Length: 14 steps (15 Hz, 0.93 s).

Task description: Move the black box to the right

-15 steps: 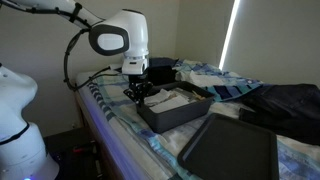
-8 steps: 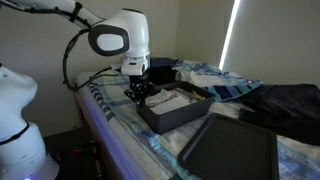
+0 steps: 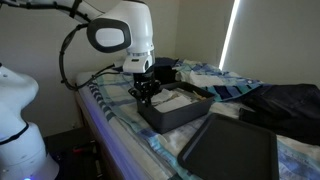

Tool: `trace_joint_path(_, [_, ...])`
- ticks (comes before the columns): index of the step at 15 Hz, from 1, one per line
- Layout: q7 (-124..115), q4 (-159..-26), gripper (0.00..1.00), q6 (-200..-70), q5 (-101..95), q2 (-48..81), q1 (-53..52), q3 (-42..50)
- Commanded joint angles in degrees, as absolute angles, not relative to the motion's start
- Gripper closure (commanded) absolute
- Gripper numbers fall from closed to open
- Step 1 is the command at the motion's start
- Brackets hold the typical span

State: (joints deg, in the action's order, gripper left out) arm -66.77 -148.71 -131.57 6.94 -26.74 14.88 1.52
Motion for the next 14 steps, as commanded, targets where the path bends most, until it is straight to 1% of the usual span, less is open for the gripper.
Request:
trace_joint_path(1, [-67.6, -146.2, 0.94, -131.9, 5.7, -27.1, 15.9, 1.7])
trace_joint_path(5, [-67.5, -145.0, 0.94, -132.0, 5.4, -26.8, 16.1, 1.7])
trace_joint_path(7, [-67.4, -144.7, 0.96, -131.9, 5.1, -26.7, 16.1, 1.8])
trace_joint_path(13, [-66.5, -144.7, 0.95, -131.5, 4.9, -26.8, 15.8, 1.9])
trace_joint_path(14, [-66.2, -144.8, 0.92, -131.0, 4.6, -26.6, 15.7, 1.8])
